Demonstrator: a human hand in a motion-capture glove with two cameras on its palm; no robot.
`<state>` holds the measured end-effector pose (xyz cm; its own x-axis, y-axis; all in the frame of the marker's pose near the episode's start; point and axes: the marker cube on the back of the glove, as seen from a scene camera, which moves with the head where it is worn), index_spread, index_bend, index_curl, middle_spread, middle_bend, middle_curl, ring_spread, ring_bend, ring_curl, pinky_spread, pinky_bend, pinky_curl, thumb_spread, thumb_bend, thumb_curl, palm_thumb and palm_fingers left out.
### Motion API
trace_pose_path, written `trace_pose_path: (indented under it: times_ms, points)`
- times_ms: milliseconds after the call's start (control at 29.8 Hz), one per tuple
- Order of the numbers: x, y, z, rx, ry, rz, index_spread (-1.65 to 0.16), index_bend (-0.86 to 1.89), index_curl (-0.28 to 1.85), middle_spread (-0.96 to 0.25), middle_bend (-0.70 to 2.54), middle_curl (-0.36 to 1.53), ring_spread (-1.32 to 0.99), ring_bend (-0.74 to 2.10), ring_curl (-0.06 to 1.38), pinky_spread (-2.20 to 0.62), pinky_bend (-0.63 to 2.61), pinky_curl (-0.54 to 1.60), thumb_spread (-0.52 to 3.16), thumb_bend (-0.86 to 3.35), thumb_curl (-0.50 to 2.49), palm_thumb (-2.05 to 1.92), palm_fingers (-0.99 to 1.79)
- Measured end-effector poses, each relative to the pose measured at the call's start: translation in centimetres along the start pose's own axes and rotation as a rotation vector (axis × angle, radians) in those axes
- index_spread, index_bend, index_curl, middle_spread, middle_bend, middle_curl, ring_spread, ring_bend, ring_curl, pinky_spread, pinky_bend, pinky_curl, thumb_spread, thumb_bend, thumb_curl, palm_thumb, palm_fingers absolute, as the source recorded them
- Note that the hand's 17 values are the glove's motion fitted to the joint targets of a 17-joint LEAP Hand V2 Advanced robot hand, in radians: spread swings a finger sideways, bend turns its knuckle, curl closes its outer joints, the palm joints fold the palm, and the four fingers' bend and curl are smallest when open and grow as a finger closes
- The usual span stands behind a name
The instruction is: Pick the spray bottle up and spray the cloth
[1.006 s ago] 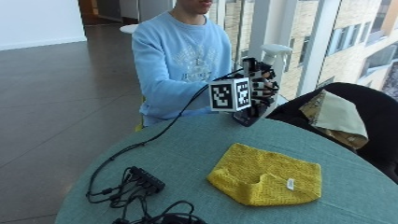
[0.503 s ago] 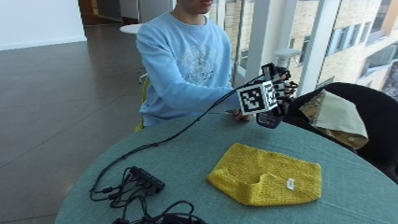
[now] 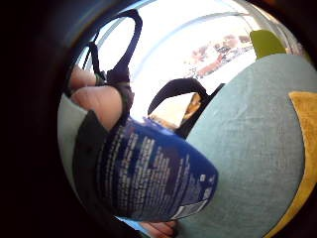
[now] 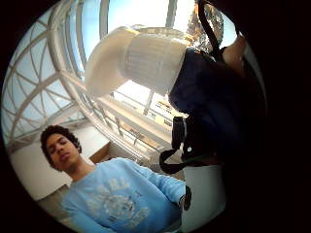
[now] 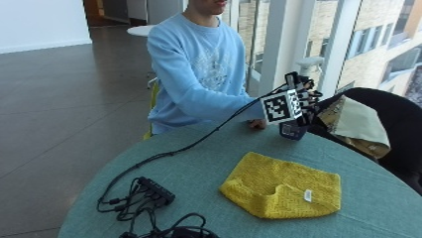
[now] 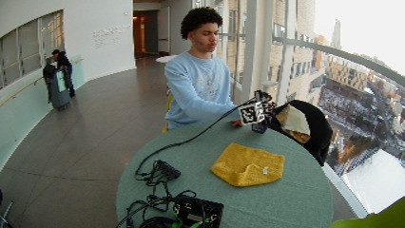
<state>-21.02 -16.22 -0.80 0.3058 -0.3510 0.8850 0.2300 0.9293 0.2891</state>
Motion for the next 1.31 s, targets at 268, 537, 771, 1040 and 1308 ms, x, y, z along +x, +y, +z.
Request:
trace_pose_path:
  times_ms: [268, 537, 771, 1040, 1308]
  points:
    - [1.2, -0.3, -0.2, 0.041, 0.002, 0.024, -0.24, 0.16, 0.39, -0.1, 0.31, 0.47, -0.04, 0.49, 0.4, 0.17, 0.15, 0.26, 0.97, -0.03, 0.51, 0.8, 1.08]
    - [1.2, 1.4, -1.2, -0.009, 0.064, 0.055, -0.27, 0.17, 0.4, -0.11, 0.31, 0.47, -0.07, 0.35, 0.38, 0.17, 0.15, 0.26, 1.02, -0.04, 0.47, 0.75, 0.95]
    - [-0.3, 3.9, -5.6, 0.004, 0.184, 0.06, -0.29, 0.14, 0.38, -0.11, 0.3, 0.46, -0.08, 0.3, 0.36, 0.18, 0.17, 0.26, 1.04, -0.03, 0.43, 0.71, 0.87]
    - [-4.1, 10.5, -12.9, -0.036, 0.48, 0.137, -0.3, 0.16, 0.37, -0.11, 0.29, 0.45, -0.07, 0.26, 0.35, 0.2, 0.17, 0.27, 1.05, -0.03, 0.4, 0.69, 0.84]
    - [-8.9, 19.9, -20.0, 0.071, 0.755, 0.22, -0.3, 0.16, 0.37, -0.1, 0.27, 0.44, -0.05, 0.23, 0.34, 0.21, 0.16, 0.26, 1.05, -0.03, 0.37, 0.67, 0.82]
